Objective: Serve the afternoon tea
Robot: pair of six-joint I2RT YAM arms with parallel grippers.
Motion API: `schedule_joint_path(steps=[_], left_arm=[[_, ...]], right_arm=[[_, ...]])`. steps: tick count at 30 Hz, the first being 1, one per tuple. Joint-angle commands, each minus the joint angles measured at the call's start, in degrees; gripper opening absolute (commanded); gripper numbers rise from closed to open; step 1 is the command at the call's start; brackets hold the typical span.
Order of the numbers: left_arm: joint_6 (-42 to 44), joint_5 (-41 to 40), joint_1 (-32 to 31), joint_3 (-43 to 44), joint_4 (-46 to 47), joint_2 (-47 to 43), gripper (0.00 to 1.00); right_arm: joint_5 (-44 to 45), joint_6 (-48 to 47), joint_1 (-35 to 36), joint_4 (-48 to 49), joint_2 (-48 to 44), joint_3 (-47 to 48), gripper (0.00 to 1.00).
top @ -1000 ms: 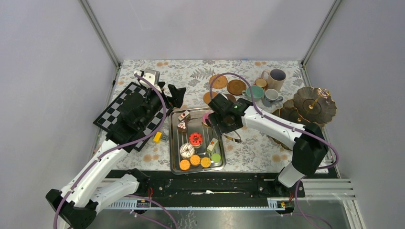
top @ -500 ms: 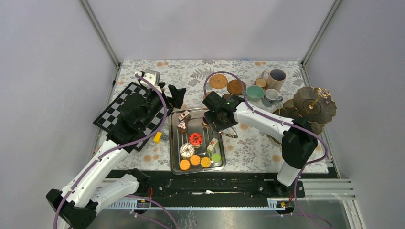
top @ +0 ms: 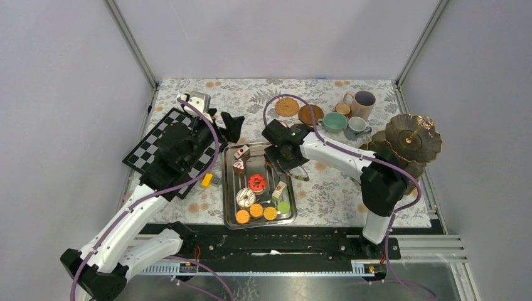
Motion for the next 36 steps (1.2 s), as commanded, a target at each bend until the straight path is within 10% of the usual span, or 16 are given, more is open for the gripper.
schedule_joint_path(steps=[1,36], left_arm=[[0.7,-1.3,-0.2,-0.1,3.2,-1.0,0.99],[-1.5,2.1,-0.2,0.4,4.2,-1.4,0.99]], right_arm=[[1.6,-1.0,0.3,0.2,1.0,2.7,0.77],[16.2,18.1,-2.4,0.5,-28.8,-17.5,0.62]])
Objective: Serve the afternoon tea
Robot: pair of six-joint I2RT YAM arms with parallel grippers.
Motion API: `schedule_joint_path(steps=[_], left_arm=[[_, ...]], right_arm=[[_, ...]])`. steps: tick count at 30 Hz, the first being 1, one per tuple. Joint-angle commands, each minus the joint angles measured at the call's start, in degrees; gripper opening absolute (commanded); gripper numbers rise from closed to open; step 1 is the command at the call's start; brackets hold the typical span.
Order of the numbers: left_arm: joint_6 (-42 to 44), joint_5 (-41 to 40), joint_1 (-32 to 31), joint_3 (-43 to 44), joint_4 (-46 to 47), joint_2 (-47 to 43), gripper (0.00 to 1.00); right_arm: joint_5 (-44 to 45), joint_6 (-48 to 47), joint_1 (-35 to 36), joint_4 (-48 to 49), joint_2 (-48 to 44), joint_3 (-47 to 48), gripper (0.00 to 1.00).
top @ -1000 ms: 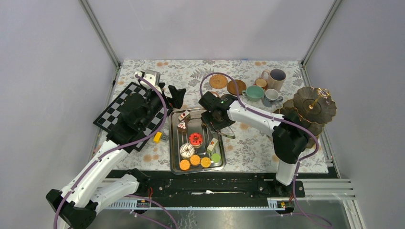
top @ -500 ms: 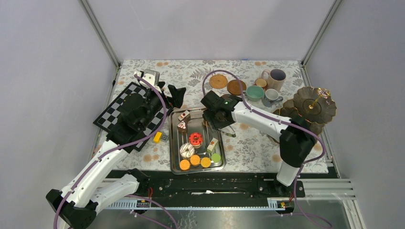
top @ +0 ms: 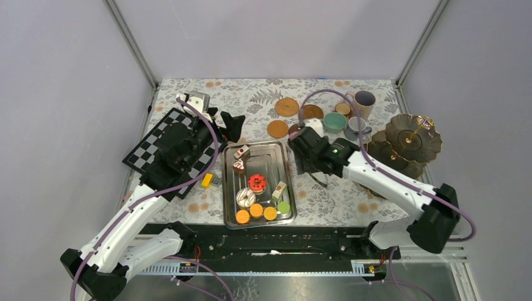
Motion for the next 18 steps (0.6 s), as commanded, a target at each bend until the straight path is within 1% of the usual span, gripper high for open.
schedule_joint_path(steps=[1,6,10,15,18], left_arm=[[-1.3,1.8,-0.2,0.5,3.0,-1.6,0.99],[-2.2,2.7,-0.2,0.3,3.0,-2.8,0.99],[-3.4,4.2,-0.2,0.4,3.4,-3.5,0.99],[-5.1,5.8,-0.2,0.2,4.0,-4.3,0.99],[-5.8,7.5,-0.2,0.2,4.1,-5.1,0.99]], right_arm=[[7.1,11.3,-3.5,-3.8,-7.3,-5.4,0.62],[10.9,19.0,-7.4,-8.0,-13.5,-10.2,0.62],[14.8,24.2,-8.5,-9.8,-14.2,-12.6,0.62],[18.6,29.4,-11.3,-8.1,-13.7,-14.5,0.62],[17.7,31.7,-13.5,-4.3,-12.4,-17.0,0.61]])
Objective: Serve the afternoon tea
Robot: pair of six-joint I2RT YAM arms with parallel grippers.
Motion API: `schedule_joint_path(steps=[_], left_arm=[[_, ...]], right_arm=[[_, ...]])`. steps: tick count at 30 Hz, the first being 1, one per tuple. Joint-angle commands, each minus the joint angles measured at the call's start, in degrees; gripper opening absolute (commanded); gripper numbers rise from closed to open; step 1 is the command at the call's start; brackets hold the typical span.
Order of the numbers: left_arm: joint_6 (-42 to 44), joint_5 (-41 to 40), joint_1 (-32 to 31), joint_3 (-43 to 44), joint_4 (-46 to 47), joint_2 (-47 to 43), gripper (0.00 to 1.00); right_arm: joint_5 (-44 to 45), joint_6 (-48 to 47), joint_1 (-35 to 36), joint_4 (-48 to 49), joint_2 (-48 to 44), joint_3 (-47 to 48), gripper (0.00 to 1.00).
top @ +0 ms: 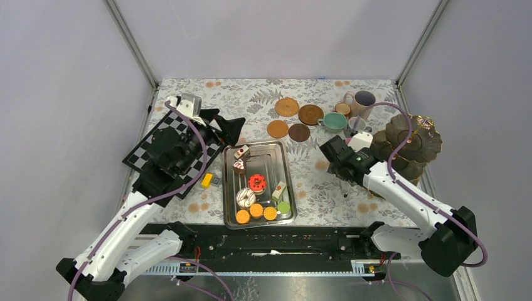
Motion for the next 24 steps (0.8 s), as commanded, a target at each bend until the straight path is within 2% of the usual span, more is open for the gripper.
schedule_joint_path(steps=[1,5,11,24], left_arm=[[-1.8,3.1,-0.2,0.2,4.0,-2.0,0.99],[-1.6,2.6,-0.9,-0.3,4.5,-3.0,0.99],[-1.3,2.4,-2.2,-0.3,4.5,-3.5,0.99],[-0.5,1.8,-3.8,-0.3,4.2,-4.0,0.99]], right_arm=[[4.5,8.1,-2.9,4.5,1.5,-2.7,0.61],[3.4,10.1,-6.0,9.8,1.3,-6.1,0.61],[6.5,11.7,-9.3,11.4,0.4,-8.0,0.62],[6.6,10.2,-15.5,18.8,2.6,-10.1,0.62]])
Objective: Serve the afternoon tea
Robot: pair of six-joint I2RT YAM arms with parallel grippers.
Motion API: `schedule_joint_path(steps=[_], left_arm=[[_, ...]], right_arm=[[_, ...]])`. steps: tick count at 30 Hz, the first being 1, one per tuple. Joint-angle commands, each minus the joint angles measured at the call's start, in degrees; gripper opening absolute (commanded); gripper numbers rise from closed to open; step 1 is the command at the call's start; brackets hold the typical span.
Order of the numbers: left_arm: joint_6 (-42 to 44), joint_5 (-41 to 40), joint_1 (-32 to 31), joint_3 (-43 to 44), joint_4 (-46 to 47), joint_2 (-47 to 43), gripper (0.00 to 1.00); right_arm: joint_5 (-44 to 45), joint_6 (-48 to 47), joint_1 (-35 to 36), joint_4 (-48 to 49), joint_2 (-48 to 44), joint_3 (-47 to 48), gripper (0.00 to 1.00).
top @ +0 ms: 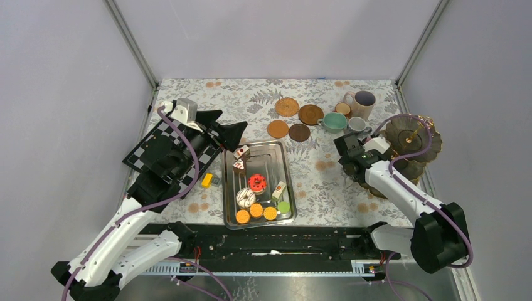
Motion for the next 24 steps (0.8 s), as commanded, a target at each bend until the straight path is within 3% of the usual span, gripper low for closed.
schedule_joint_path(steps=[1,16,24], left_arm=[[0.6,0.1,-0.5,-0.3,3.0,-0.7,0.99],[1.2,-1.5,-1.3,-0.3,2.8,-0.6,0.99],[1.4,-1.8,-1.5,-0.3,2.7,-0.4,0.99]], right_arm=[[3.8,1.1,-2.0,3.9,0.4,-1.0,0.62],[2.5,-0.5,-5.8,10.0,4.0,-3.9,0.64],[1.8,-3.1,-5.9,10.8,5.2,-3.7,0.75]])
